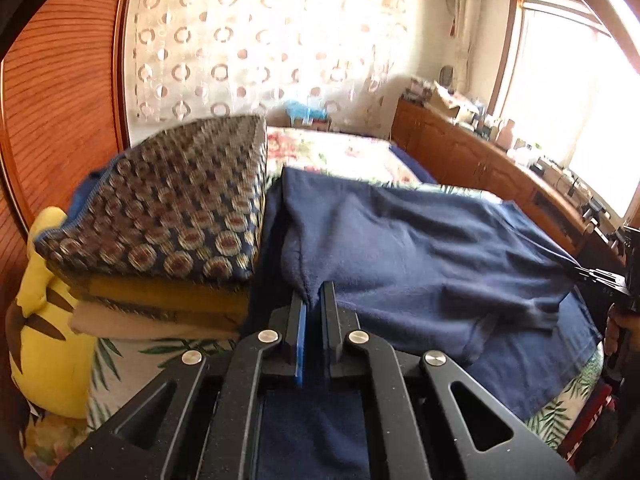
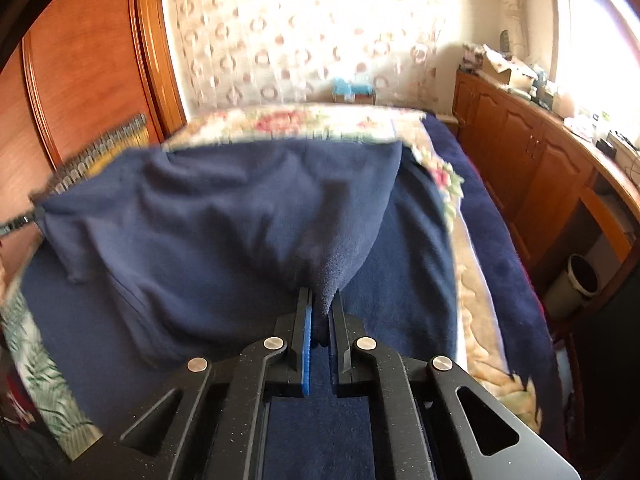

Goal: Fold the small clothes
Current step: 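Close the left gripper on the shirt edge while the right gripper grasps it, then fold the held shirt edge over with both grippers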

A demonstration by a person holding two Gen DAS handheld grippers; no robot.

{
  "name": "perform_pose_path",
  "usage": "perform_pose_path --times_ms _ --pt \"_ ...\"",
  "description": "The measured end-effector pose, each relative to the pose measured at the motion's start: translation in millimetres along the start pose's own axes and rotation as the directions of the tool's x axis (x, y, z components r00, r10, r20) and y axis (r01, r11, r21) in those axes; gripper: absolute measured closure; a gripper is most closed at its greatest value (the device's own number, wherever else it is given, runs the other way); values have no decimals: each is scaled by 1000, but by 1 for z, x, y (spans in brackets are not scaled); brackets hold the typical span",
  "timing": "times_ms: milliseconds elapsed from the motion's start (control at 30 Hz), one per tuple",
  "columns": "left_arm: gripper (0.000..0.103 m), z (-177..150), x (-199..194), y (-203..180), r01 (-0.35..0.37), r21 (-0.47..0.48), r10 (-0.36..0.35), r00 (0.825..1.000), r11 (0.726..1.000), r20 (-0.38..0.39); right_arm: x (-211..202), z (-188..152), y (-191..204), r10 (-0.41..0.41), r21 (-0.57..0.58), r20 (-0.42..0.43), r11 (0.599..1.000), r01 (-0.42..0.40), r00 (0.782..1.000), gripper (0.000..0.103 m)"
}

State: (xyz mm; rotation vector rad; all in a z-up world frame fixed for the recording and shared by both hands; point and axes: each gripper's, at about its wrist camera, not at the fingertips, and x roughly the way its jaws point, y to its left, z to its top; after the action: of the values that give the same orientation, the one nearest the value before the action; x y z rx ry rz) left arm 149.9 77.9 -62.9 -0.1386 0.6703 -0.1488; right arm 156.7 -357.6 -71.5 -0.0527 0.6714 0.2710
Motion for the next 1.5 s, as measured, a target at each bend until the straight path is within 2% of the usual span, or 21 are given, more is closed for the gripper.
perform_pose_path --times_ms 167,333,467,700,967,1100,1133,1200,1233,1300,1367,1400,1467,1500 --pt "97 0 -22 2 14 11 -14 1000 1000 17 -48 3 -12 34 22 102 999 -36 994 97" --pt "97 -16 -40 7 22 15 -22 1000 1000 -5 -85 -10 -19 54 22 135 998 -57 989 97" --pt "97 -31 -38 8 8 11 -8 999 1000 -36 -95 -31 -22 71 28 114 997 -74 991 97" --pt "97 -55 -16 13 -27 24 30 991 999 -130 -62 -61 -20 31 30 -18 999 -31 999 97" --pt "97 -67 -19 8 -36 31 40 989 999 -141 -61 -63 -22 30 37 -31 999 -29 999 96" --pt "96 -65 -22 2 -39 39 44 991 998 -128 -69 -57 -9 -9 11 -19 1000 9 1000 85" --pt "96 -64 -23 1 -41 43 46 991 998 -125 -71 -56 -7 -16 9 -11 1000 16 1000 74" --pt "96 -63 -23 1 -45 51 51 992 998 -119 -73 -56 -5 -29 13 5 999 29 1000 59" --pt "95 -62 -23 2 -42 51 48 992 998 -119 -74 -55 -4 -33 13 14 999 33 999 57" --pt "85 -60 -24 2 -44 46 49 993 998 -111 -73 -55 -1 -33 6 22 999 33 999 54" --pt "59 -58 -27 2 -48 46 52 994 998 -95 -70 -55 4 -24 -6 23 1000 24 999 53" --pt "55 -56 -28 3 -45 44 49 995 998 -85 -67 -56 8 -21 -12 22 1000 21 1000 52" --pt "36 -54 -28 5 -39 39 43 995 998 -85 -59 -56 15 -16 -25 15 1000 16 1000 52" --pt "30 -54 -27 6 -43 36 46 995 998 -87 -56 -57 19 -13 -29 12 1000 13 1000 52"
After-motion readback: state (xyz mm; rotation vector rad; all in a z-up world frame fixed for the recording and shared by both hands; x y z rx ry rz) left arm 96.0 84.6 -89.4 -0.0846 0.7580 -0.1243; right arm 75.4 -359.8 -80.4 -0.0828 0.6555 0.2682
